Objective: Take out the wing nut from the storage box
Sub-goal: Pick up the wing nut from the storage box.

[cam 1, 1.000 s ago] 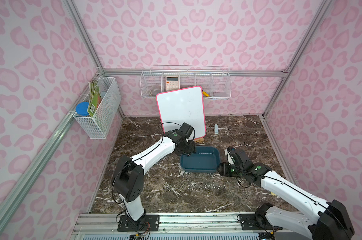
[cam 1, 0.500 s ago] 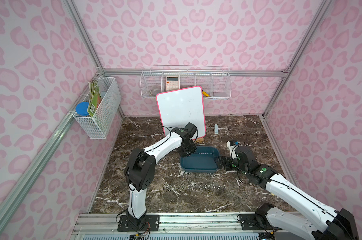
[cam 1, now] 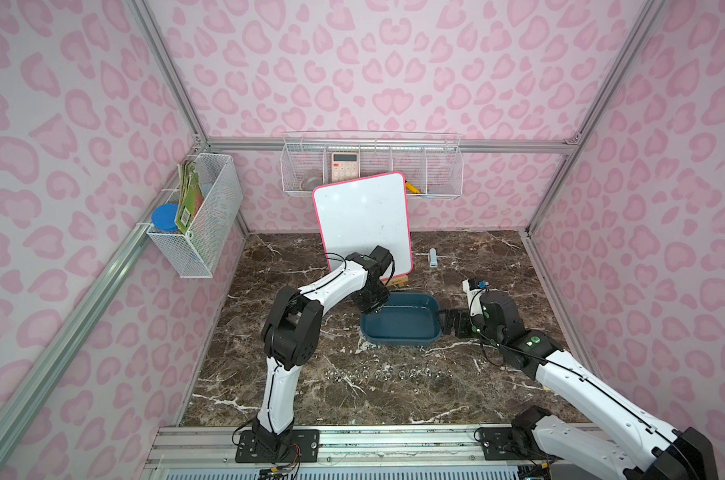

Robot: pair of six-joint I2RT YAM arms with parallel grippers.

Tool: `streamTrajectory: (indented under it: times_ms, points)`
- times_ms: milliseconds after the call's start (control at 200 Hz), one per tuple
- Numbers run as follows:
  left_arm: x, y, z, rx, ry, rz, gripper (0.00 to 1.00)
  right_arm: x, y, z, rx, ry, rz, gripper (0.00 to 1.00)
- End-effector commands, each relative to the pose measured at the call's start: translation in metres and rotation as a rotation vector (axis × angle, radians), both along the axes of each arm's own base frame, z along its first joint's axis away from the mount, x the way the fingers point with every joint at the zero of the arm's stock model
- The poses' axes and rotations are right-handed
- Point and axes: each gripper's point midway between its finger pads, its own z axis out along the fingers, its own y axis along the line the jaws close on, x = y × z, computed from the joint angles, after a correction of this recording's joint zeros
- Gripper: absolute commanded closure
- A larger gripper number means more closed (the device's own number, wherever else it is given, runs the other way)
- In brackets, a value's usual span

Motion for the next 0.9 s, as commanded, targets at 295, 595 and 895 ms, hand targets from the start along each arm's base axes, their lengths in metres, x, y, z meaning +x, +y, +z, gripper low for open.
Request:
streamTrajectory:
  times_ms: [295,595,895]
  points:
    - [0.003,0.005,-0.014,0.043,0.02,0.014,0.61,0.004,0.0,0.001,0.009,-0.013,0.004,0.01]
    - [0.0,0.008,-0.026,0.051,0.015,0.04,0.64,0.004,-0.001,-0.004,0.0,-0.001,0.005,0.01]
    - [0.003,0.011,-0.032,0.073,0.003,0.019,0.74,0.003,-0.001,-0.005,0.002,0.003,0.004,0.01]
